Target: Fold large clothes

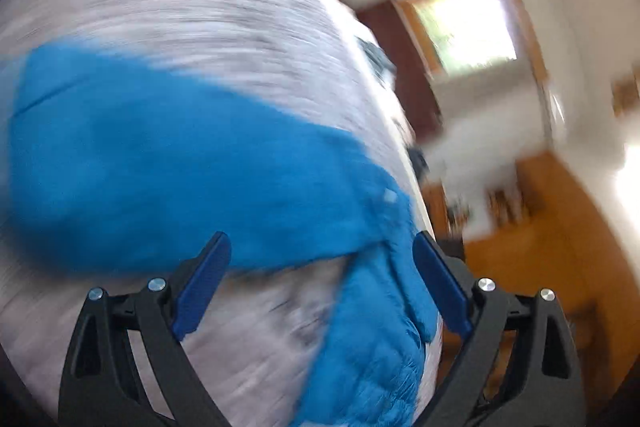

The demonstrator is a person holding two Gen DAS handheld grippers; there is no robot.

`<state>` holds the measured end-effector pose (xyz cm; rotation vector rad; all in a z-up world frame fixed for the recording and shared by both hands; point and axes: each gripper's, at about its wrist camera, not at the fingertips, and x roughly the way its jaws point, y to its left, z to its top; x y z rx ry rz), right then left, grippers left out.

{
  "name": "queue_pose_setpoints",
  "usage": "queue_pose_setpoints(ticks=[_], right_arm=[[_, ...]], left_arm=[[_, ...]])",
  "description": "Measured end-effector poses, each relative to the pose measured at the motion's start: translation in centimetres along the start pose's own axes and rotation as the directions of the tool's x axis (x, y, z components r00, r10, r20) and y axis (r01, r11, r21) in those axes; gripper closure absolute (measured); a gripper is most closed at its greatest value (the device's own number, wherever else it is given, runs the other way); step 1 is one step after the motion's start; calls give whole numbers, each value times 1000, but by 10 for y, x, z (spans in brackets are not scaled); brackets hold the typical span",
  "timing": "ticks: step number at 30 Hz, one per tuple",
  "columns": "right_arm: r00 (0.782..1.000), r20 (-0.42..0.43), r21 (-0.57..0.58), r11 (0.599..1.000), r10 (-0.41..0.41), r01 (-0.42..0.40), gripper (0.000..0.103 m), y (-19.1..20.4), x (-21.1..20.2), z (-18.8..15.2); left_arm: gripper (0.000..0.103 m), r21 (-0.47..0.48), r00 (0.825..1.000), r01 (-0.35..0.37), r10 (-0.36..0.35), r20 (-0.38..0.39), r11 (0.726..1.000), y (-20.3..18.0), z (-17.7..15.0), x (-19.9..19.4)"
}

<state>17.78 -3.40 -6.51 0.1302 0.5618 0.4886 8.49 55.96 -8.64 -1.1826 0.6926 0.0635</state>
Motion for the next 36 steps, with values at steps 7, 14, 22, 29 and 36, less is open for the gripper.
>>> queue_pose_setpoints(ticks=[7, 14, 22, 29, 36], right_arm=[[997, -10, -52, 995, 80, -81, 18, 32, 15, 5], [998, 42, -15, 999, 53, -52, 15, 22, -10, 7], [998, 29, 18, 998, 54, -55, 14, 12, -11, 7], [997, 55, 20, 998, 54, -55, 14, 16, -20, 5], [998, 55, 36, 999, 22, -24, 14, 8, -24, 5]], left_arm=[[12, -64, 993, -76, 81, 85, 995, 36, 13, -29], [12, -87, 987, -132, 139, 81, 987, 38, 25, -21], [11, -131, 986, -119, 133, 104, 984, 51, 16, -33], [29, -130, 969, -123, 148, 196, 984, 53, 45, -30], [91, -53, 974, -73, 83, 213, 996, 33, 74, -31]])
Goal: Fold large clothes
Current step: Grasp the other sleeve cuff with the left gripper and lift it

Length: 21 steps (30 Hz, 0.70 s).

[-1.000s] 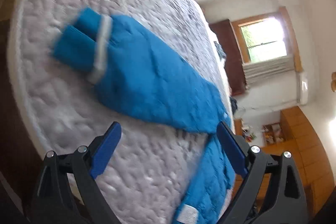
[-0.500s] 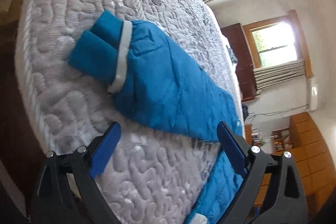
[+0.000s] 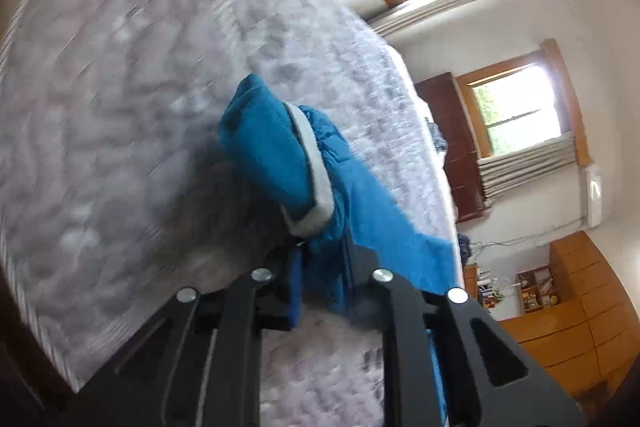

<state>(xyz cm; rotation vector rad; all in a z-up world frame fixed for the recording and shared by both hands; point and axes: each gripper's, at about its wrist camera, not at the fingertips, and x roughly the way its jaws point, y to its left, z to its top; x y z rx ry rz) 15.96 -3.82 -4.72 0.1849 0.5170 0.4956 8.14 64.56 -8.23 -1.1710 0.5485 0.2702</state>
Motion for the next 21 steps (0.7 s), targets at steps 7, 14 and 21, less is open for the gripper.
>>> queue_pose_setpoints(ticks=[7, 14, 21], right_arm=[[1000, -1, 30, 999, -20, 20, 14, -10, -3, 2], [999, -22, 142, 989, -37, 40, 15, -38, -13, 5], [997, -35, 250, 965, -70, 76, 14, -75, -28, 8]], left_arm=[[92, 336, 980, 172, -195, 35, 926, -180, 25, -12], [92, 635, 946, 314, -292, -143, 706, -366, -56, 47], [92, 727, 896, 429, -154, -415, 536, -424, -210, 144]])
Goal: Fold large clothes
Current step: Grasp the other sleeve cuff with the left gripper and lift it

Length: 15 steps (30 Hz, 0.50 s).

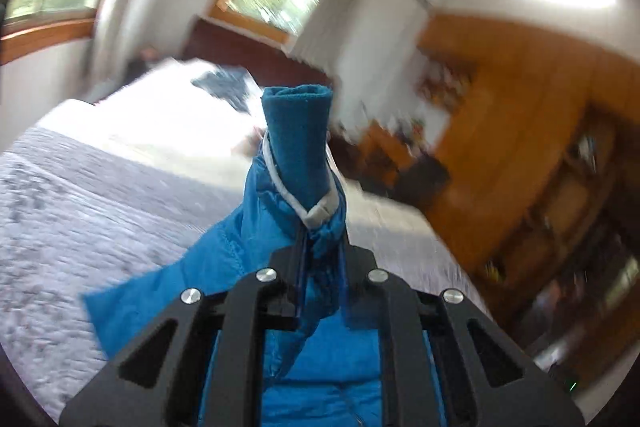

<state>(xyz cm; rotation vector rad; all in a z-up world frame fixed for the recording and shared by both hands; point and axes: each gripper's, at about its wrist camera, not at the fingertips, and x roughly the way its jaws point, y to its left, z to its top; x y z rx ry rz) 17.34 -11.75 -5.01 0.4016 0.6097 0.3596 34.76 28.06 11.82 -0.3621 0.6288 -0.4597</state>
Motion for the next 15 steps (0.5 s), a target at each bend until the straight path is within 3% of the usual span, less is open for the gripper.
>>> queue_pose_setpoints(ticks=[3, 7, 11, 12, 14, 15], right_arm=[[1000, -15, 32, 999, -15, 16, 14, -15, 0, 7], [998, -53, 87, 996, -19, 24, 14, -36, 10, 21], [990, -129, 180, 983, 50, -26, 14, -58, 37, 38], [987, -147, 207, 978, 72, -40, 14, -62, 44, 41], [970, -196, 292, 953, 145, -83, 14, -75, 68, 53], [962, -215, 318, 943, 169, -95, 14, -79, 79, 57]], left_arm=[[92, 37, 993, 28, -23, -119, 999, -20, -34, 56], [92, 60, 957, 64, -44, -286, 996, -31, -89, 133], [90, 86, 912, 110, -66, -405, 990, -29, -127, 177], [84, 84, 910, 123, -78, -406, 989, -28, -129, 178], [61, 68, 915, 155, -118, -386, 985, -26, -128, 172], [42, 57, 921, 169, -137, -364, 984, -28, -124, 163]])
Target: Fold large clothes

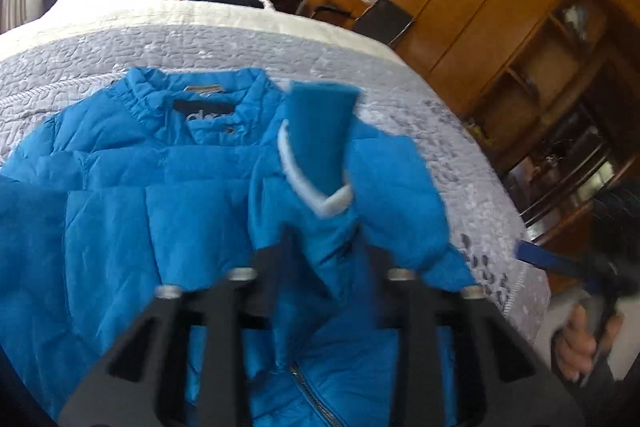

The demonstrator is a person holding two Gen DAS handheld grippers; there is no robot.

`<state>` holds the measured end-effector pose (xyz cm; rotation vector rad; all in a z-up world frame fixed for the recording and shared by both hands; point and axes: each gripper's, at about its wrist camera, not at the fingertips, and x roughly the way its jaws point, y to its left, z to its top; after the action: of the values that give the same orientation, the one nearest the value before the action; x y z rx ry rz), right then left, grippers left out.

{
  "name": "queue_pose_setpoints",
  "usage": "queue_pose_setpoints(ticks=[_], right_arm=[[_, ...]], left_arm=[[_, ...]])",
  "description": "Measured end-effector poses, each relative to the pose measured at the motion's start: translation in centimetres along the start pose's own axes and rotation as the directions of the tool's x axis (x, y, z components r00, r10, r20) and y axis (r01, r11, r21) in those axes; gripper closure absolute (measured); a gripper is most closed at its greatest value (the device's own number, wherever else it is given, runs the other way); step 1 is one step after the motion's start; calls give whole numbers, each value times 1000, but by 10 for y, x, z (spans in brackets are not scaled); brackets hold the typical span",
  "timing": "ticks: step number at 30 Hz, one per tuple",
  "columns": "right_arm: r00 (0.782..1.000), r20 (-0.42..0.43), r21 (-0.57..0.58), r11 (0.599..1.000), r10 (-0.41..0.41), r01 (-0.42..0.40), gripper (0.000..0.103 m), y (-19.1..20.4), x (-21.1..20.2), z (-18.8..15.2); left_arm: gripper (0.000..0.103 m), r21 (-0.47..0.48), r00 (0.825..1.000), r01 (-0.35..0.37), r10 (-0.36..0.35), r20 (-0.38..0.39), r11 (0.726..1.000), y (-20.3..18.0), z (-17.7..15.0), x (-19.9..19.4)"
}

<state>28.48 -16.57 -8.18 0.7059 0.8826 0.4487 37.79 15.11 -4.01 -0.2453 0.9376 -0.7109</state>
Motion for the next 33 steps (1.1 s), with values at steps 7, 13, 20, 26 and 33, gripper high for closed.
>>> queue_pose_setpoints(ticks=[7, 13, 20, 26, 33], right_arm=[[980, -193, 196, 981, 43, -4, 16, -36, 96, 57], [968, -233, 215, 966, -94, 146, 28, -52, 112, 70], [948, -305, 218, 962, -92, 164, 35, -57, 132, 83], [919, -378, 130, 976, -114, 174, 92, -25, 143, 94], [971, -136, -28, 980, -198, 196, 94, 38, 76, 139]], left_arm=[[22, -116, 984, 110, -91, 155, 987, 28, -26, -93], [16, -144, 961, 96, -54, 270, 985, 55, -75, -168], [15, -316, 948, 175, -72, 311, 932, 115, -103, -191], [15, -346, 944, 171, -52, 326, 922, 130, -106, -200], [15, -334, 942, 172, -56, 332, 927, 131, -101, -197]])
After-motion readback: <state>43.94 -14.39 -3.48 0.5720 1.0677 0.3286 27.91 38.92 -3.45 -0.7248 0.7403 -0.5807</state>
